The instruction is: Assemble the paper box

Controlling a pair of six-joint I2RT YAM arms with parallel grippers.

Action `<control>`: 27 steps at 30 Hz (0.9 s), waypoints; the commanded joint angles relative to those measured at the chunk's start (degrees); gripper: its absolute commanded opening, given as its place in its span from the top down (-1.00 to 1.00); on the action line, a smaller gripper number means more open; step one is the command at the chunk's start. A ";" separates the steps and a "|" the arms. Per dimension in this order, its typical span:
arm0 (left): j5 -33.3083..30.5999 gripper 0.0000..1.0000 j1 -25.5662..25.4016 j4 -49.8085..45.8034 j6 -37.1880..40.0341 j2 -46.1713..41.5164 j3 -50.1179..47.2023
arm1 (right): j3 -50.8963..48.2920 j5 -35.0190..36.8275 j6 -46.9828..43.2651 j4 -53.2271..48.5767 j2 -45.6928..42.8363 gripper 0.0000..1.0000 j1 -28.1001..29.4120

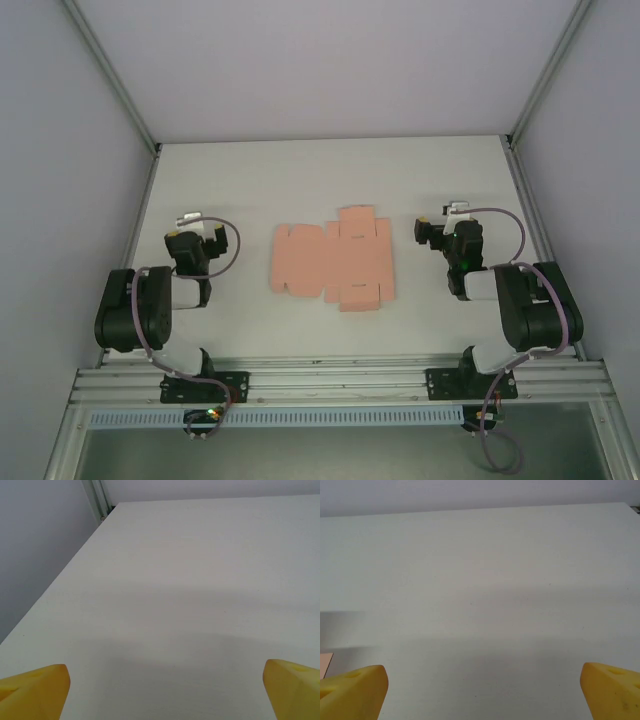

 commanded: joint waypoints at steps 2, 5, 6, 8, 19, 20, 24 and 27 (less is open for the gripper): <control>1.19 -1.00 -0.37 0.59 1.30 -0.35 0.78 | 0.16 1.06 -0.88 1.16 -0.20 -0.99 0.24; 1.22 -1.00 -0.35 0.59 1.26 -0.39 0.77 | 0.11 1.08 -0.89 1.11 -0.18 -0.99 0.24; 1.15 -1.00 -0.34 0.59 1.30 -0.36 0.74 | 0.13 1.11 -0.89 1.12 -0.13 -0.99 0.24; 1.15 -1.00 -0.34 0.59 1.31 -0.35 0.78 | 0.13 1.05 -0.85 1.17 -0.20 -0.99 0.24; 2.69 -1.00 0.25 -0.38 0.98 -0.48 1.22 | 0.15 1.07 -0.89 1.16 -0.19 -0.99 0.31; 3.61 -1.00 0.73 -0.85 0.77 -0.59 1.36 | 0.18 1.04 -0.90 1.14 -0.23 -0.99 0.26; 3.62 -1.00 0.68 -0.67 0.83 -0.54 1.33 | 0.15 1.04 -0.85 1.20 -0.16 -0.99 0.23; 3.67 -1.00 0.68 -0.78 0.80 -0.52 1.39 | 0.24 0.97 -0.85 1.11 -0.23 -0.99 0.23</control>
